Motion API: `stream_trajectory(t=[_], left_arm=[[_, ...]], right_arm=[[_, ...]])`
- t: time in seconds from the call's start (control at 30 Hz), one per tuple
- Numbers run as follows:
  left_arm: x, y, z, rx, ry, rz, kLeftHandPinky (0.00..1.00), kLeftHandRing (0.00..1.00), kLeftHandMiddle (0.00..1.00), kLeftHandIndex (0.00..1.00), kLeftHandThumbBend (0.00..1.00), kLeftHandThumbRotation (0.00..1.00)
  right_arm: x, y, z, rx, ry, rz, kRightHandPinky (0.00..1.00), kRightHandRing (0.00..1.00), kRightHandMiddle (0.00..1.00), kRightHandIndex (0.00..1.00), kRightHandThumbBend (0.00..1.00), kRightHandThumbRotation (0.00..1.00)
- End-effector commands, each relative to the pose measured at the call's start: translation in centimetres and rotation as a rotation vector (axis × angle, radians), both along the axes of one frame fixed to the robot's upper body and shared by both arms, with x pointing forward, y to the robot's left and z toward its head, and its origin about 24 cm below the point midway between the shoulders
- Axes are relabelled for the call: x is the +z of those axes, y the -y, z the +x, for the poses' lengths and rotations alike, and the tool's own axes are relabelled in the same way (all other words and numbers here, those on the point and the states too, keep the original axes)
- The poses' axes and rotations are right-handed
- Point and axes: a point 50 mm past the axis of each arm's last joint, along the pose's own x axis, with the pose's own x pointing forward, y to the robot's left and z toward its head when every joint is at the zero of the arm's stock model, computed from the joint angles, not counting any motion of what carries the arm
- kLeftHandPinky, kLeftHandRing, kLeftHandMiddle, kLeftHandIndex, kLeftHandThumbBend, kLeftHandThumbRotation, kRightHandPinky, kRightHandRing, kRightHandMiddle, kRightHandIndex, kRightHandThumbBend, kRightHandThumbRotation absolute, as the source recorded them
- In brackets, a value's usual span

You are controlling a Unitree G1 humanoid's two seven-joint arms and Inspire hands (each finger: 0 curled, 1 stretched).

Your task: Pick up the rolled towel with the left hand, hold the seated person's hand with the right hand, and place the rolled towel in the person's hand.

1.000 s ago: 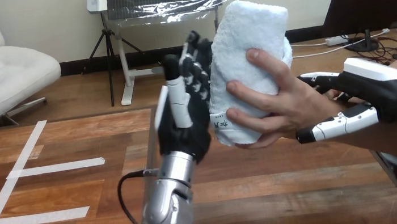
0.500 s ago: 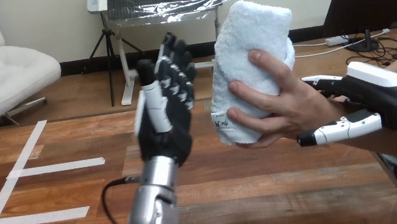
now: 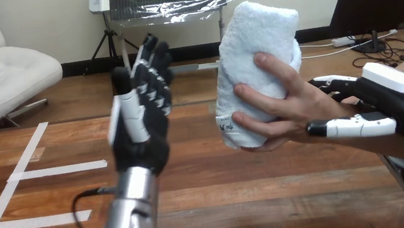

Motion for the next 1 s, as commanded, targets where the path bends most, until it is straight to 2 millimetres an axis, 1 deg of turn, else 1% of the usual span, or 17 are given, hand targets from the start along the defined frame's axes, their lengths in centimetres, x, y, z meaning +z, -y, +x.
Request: stream_trajectory(t=[0.0, 0.2, 0.43, 0.53, 0.8, 0.97], left_arm=[[2.5, -0.9, -0.7, -0.027, 0.120, 0.063, 1.00, 0.96, 0.93, 0.93, 1.00, 1.00], [2.8, -2.0, -1.8, -0.037, 0.123, 0.087, 1.00, 0.96, 0.93, 0.92, 1.00, 1.00], [3.0, -3.4, -3.3, -0.037, 0.126, 0.114, 1.00, 0.94, 0.91, 0.90, 1.00, 1.00], [3.0, -3.8, -3.9, -0.021, 0.121, 0.125, 1.00, 0.93, 0.91, 0.90, 1.00, 1.00], [3.1, -4.8, -5.7, 0.031, 0.109, 0.137, 1.00, 0.93, 0.90, 0.88, 1.00, 1.00], [3.2, -5.1, -6.4, 0.044, 0.109, 0.125, 1.00, 0.94, 0.91, 0.90, 1.00, 1.00]], right_arm=[[2.7, -0.3, -0.3, -0.004, 0.171, 0.065, 0.64, 0.83, 0.88, 0.90, 0.94, 0.99], [2.7, -0.2, -1.2, -0.033, 0.205, 0.098, 0.68, 0.84, 0.88, 0.90, 0.92, 1.00], [2.8, -0.1, -2.3, -0.062, 0.270, 0.158, 0.70, 0.84, 0.87, 0.89, 0.93, 1.00], [2.8, -0.1, -2.8, -0.069, 0.299, 0.190, 0.71, 0.84, 0.87, 0.89, 0.91, 1.00], [2.9, 0.0, -4.4, -0.095, 0.342, 0.262, 0.75, 0.86, 0.87, 0.89, 0.93, 1.00], [3.0, -0.1, -5.2, -0.097, 0.374, 0.287, 0.78, 0.88, 0.89, 0.90, 0.93, 1.00]])
